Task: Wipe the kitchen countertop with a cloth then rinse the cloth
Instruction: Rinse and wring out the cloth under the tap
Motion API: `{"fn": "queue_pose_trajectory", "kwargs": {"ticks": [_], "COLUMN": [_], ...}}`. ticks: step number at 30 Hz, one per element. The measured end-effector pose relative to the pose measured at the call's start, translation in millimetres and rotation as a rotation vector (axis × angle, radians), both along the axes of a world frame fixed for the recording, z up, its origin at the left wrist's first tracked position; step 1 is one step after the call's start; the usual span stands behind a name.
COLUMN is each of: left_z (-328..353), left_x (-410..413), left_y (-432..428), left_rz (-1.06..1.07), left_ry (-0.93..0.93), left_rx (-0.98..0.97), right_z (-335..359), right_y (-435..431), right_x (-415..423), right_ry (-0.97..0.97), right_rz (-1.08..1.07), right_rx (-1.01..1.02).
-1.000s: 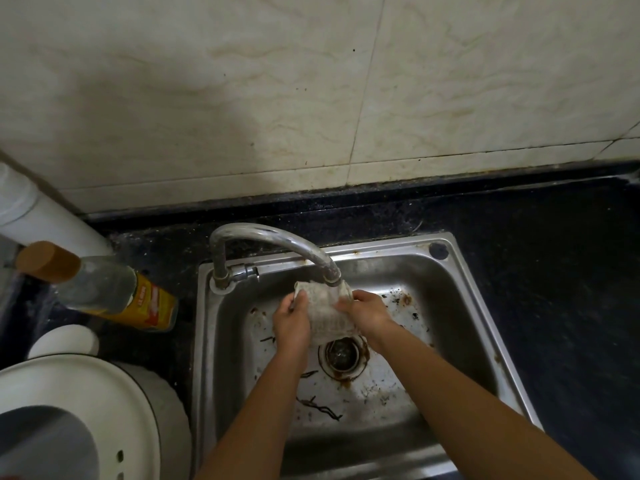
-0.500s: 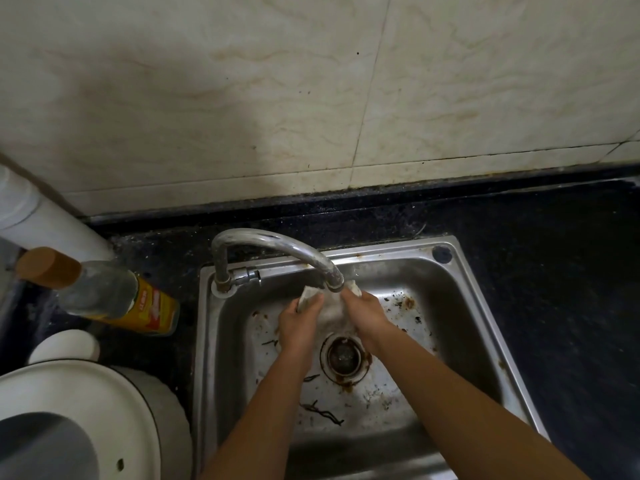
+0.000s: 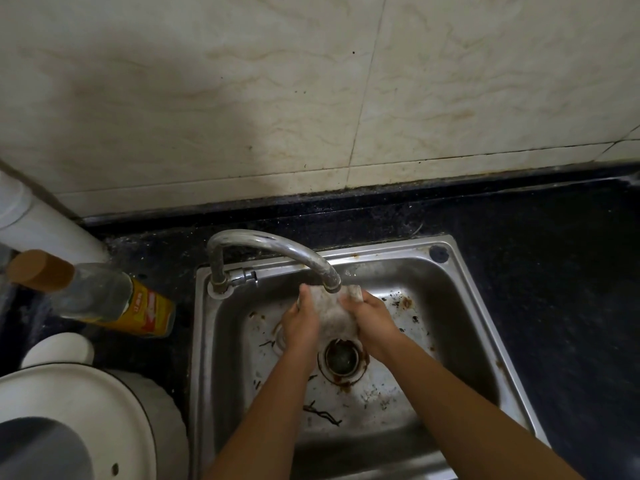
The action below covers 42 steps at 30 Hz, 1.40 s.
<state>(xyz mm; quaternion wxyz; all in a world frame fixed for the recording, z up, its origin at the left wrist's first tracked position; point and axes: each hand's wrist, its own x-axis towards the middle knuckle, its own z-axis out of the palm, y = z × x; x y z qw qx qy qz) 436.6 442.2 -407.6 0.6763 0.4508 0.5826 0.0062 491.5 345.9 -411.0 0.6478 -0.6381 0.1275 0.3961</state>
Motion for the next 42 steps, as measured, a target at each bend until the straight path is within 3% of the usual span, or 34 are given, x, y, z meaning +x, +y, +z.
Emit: {"fn": "queue_pose_trajectory", "kwargs": {"ticks": [8, 15, 23, 28, 35, 39, 42], "left_z": [-2.0, 9.4, 13.3, 10.3, -0.6, 6.2, 2.6], "left_x": [-8.4, -0.7, -5.8, -11.1, -8.0, -11.0, -13.7], "left_y": [2.3, -9.2, -3.3, -5.2, -6.9, -0.2, 1.7], "left_rz": [-0.242, -0.198, -0.166, -0.091, -0.046, -0.023, -0.066], "left_ry": [-0.183, -0.088, -0.029, -0.119, -0.064, -0.179, -0.155], "left_rx": [0.039, 0.072, -0.029, -0.041, -0.094, -0.184, -0.112], "right_z": [11.4, 7.2, 4.5, 6.2, 9.7, 7.7, 5.6], "right_y": [-26.6, -19.1, -13.9, -14.6, -13.5, -10.8, -9.3], "right_x": [6.6, -0.2, -1.8, -3.6, -1.9, -1.4, -3.2], "right_ry": [0.021, 0.073, 0.107, 0.103, 0.077, 0.079, 0.098], "right_rz": [0.091, 0.041, -0.007, 0.038, 0.075, 0.063, 0.077], "right_rx": [-0.006, 0.041, 0.027, 0.081, 0.115, 0.089, 0.087]}}
